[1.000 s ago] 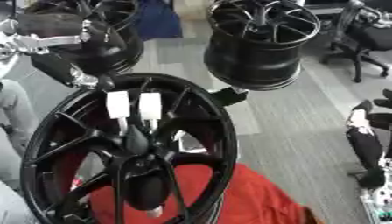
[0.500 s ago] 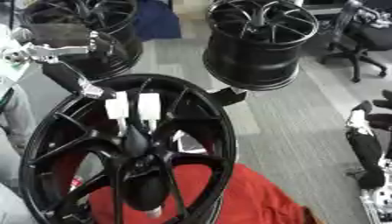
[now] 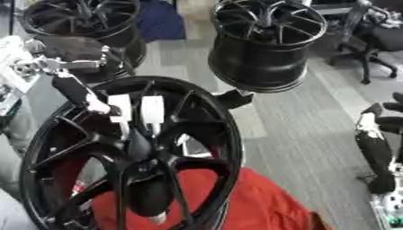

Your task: Pull the pin out of the wheel hub.

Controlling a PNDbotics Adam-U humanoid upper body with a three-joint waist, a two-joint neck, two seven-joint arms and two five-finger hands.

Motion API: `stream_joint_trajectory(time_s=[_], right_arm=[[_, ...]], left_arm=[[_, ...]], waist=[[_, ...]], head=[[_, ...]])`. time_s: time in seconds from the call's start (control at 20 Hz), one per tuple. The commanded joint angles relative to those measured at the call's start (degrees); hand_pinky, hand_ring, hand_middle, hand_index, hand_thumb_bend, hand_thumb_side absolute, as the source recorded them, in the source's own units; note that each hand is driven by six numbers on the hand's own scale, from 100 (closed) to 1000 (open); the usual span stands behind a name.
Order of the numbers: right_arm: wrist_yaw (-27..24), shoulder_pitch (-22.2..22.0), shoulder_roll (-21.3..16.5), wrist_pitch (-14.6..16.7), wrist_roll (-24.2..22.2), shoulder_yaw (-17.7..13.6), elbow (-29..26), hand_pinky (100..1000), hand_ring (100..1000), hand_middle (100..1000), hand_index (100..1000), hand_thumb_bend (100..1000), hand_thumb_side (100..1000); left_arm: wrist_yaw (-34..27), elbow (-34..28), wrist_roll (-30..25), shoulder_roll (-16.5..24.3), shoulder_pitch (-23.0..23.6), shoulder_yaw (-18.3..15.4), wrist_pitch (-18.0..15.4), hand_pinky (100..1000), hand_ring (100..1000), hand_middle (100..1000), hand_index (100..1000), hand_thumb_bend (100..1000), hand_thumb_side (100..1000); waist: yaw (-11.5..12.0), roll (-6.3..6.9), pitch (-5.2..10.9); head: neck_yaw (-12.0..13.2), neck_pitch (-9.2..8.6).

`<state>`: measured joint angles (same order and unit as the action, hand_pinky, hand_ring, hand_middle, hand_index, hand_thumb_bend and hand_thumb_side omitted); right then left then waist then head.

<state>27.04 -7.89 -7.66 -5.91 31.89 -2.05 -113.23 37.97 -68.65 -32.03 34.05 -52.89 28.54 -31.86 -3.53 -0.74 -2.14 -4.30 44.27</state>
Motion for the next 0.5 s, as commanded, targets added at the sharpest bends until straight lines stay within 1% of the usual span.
stream_joint_trajectory(time_s=[0.05,0.1,0.2,0.35,0.5], right_arm=[[-0.1,0.3,-1.2,0.1,-0.3,0.0,-1.4,609,585,675,830,100,436],[-0.1,0.3,-1.2,0.1,-0.3,0.0,-1.4,609,585,676,830,100,436],[-0.1,0.3,-1.3,0.1,-0.3,0.0,-1.4,609,586,676,830,100,436],[-0.1,0.3,-1.3,0.1,-0.4,0.0,-1.4,609,586,676,830,100,436],[-0.1,0.3,-1.3,0.1,-0.4,0.0,-1.4,609,586,676,830,100,436]], left_arm=[[0.7,-0.8,-19.9,2.0,-0.8,0.2,-20.1,662,600,774,860,512,598],[0.9,-0.8,-19.9,2.0,-0.8,0.3,-20.1,661,598,769,857,508,584],[1.0,-0.7,-19.9,2.0,-0.7,0.5,-20.1,656,591,761,853,497,583],[0.8,-0.3,-19.9,1.9,-0.5,1.1,-20.1,647,579,750,847,477,594],[0.7,-0.2,-19.9,2.0,-0.3,1.8,-20.1,641,571,735,836,477,604]], waist=[[0.0,0.15,0.65],[0.1,0.15,0.67],[0.1,0.15,0.7],[0.1,0.17,0.72],[0.0,0.21,0.72]], head=[[-0.2,-0.15],[-0.2,-0.15],[-0.2,-0.15],[-0.1,-0.15],[-0.1,-0.15]])
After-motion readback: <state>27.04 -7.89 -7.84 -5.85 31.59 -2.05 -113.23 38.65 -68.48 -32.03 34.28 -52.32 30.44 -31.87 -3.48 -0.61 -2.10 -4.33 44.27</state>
